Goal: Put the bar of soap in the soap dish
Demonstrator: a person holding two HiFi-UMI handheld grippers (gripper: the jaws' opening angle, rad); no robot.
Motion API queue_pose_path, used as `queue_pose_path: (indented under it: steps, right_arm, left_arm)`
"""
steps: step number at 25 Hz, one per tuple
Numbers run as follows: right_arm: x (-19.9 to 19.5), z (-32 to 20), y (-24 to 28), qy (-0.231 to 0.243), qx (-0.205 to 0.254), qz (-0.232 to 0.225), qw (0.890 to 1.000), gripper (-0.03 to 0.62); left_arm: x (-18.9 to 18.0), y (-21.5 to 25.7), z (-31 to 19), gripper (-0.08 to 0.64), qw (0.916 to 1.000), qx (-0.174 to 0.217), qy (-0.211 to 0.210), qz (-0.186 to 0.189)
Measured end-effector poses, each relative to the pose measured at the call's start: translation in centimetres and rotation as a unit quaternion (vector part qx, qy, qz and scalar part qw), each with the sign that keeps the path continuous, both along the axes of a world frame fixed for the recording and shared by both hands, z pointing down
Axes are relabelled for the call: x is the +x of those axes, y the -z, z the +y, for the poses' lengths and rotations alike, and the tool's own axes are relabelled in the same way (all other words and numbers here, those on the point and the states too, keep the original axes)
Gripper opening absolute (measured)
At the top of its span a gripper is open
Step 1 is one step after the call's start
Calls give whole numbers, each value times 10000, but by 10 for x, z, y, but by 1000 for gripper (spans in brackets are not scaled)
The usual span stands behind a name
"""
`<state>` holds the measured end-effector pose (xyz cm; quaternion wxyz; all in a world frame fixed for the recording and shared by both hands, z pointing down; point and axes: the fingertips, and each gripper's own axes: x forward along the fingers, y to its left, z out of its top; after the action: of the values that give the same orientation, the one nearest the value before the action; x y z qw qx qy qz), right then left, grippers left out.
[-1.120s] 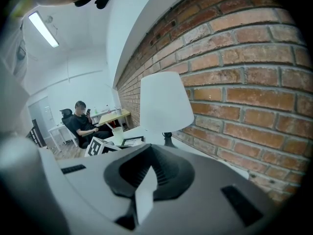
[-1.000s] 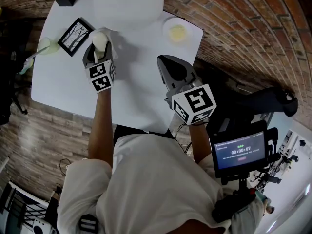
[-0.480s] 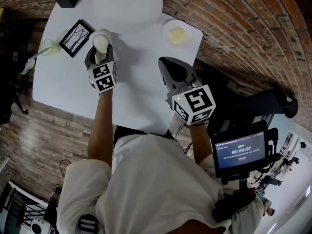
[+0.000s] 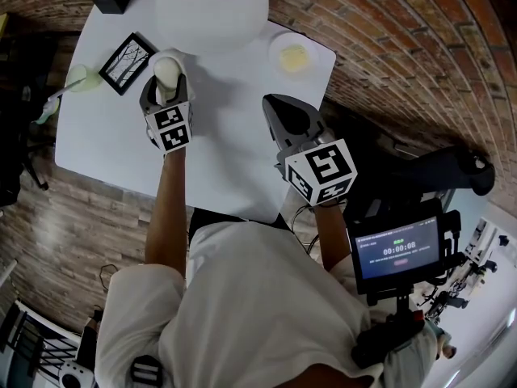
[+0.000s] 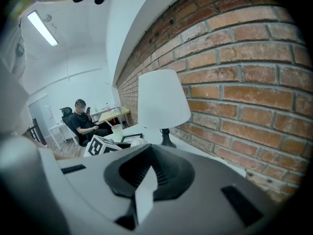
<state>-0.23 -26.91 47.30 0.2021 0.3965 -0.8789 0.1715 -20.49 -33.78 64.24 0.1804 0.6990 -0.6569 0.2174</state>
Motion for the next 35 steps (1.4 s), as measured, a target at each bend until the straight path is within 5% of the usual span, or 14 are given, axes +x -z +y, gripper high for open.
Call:
queue_pose_path:
  steps: [26, 35]
  right_arm:
    - [-1, 21, 22, 163, 213, -92, 9996, 5]
    - [0, 43, 47, 318, 454, -157, 9983, 5]
  left_arm:
    - [-2, 43, 36, 264, 9994, 296, -100, -112]
    - [6, 80, 70, 194, 9980, 579, -232, 49]
